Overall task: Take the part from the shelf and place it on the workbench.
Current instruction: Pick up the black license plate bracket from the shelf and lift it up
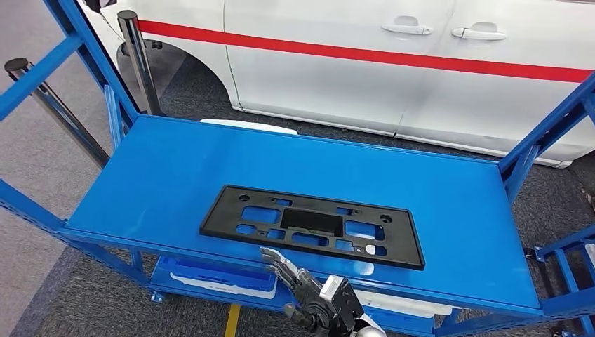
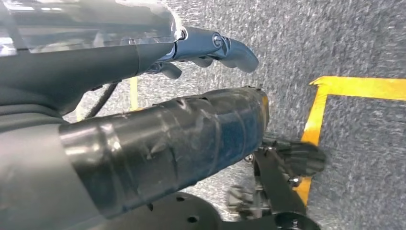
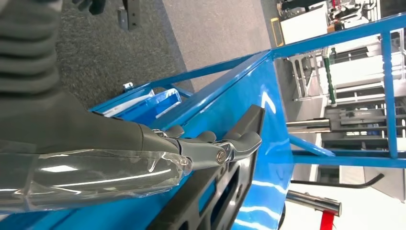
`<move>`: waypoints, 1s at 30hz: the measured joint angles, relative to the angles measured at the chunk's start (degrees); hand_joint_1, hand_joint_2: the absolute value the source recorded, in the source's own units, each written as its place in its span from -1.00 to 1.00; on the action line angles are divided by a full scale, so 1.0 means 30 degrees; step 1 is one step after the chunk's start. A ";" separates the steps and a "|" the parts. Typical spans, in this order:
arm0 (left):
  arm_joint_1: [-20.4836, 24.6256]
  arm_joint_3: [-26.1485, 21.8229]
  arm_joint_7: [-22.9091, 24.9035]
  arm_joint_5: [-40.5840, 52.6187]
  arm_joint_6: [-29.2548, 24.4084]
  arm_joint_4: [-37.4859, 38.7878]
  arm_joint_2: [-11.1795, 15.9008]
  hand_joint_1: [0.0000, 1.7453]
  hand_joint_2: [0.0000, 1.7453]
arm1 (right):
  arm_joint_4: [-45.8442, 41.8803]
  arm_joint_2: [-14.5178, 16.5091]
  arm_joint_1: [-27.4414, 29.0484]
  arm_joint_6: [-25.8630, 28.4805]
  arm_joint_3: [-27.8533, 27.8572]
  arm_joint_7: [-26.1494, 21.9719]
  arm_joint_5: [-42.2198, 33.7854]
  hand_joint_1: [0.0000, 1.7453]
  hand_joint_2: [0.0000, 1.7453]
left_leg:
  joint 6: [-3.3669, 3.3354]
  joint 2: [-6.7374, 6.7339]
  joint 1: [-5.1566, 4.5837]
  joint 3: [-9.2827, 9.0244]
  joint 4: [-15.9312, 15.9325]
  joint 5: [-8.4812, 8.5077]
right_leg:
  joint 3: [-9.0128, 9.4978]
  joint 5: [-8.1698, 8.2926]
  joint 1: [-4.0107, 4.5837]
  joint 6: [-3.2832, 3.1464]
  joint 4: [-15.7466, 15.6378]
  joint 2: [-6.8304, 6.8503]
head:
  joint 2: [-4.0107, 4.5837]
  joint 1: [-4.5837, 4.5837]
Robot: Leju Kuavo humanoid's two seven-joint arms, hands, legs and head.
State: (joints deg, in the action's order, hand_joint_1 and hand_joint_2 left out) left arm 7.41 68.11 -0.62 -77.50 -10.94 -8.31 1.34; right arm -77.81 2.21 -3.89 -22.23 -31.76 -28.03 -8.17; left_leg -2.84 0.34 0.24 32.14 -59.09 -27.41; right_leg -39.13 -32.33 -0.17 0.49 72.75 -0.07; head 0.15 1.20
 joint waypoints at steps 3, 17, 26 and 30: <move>0.0003 0.0004 -0.0002 0.0002 0.0026 0.0000 -0.0075 -1.00 -1.00 | 0.0020 -0.0005 -0.0026 0.0000 0.0000 0.0009 0.0000 -1.00 1.00 | 0.0110 0.0076 -0.0078 -0.0422 0.0021 -0.0342 | 0.1023 0.2234 0.0291 -0.0524 -0.3473 0.0003 | 0.0000 0.0000; -0.0081 0.0053 0.0029 -0.0432 -0.0011 0.0000 -0.0016 -1.00 -1.00 | 0.0621 -0.0022 -0.1319 0.5499 -0.0717 0.1580 0.5160 -1.00 1.00 | 0.1209 -0.0040 0.0287 0.1101 -0.1582 -0.0144 | 0.2129 0.1921 -0.0021 -0.0661 -0.4784 -0.0026 | 0.0000 -0.0053; -0.0039 0.0288 0.0117 -0.0774 -0.0011 0.0000 -0.0006 -1.00 -1.00 | 0.0310 -0.0016 -0.3405 1.0147 -0.2569 0.2485 1.0234 -1.00 1.00 | 0.0283 -0.0043 0.0276 0.0335 0.0254 0.0452 | 0.0806 0.0223 -0.0086 0.0111 -0.1850 -0.0035 | 0.0000 0.0005; -0.0046 0.0494 0.0197 -0.0854 0.0002 0.0000 -0.0009 -1.00 -1.00 | 0.0304 -0.0022 -0.3886 1.2021 -0.3225 0.3186 1.2820 -1.00 1.00 | 0.0248 -0.0018 0.0269 0.0276 0.0240 0.0374 | -0.0559 0.0024 -0.0189 0.0197 0.0420 -0.0027 | 0.0000 0.0009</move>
State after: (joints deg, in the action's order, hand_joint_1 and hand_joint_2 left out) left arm 7.27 69.59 -0.03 -80.06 -10.93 -8.31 1.31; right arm -76.90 2.15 -15.54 13.84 -41.43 -18.47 30.29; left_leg -2.10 0.28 1.05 32.97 -58.37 -26.28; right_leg -40.81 -32.25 -0.74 1.08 74.01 -0.16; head 0.15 1.22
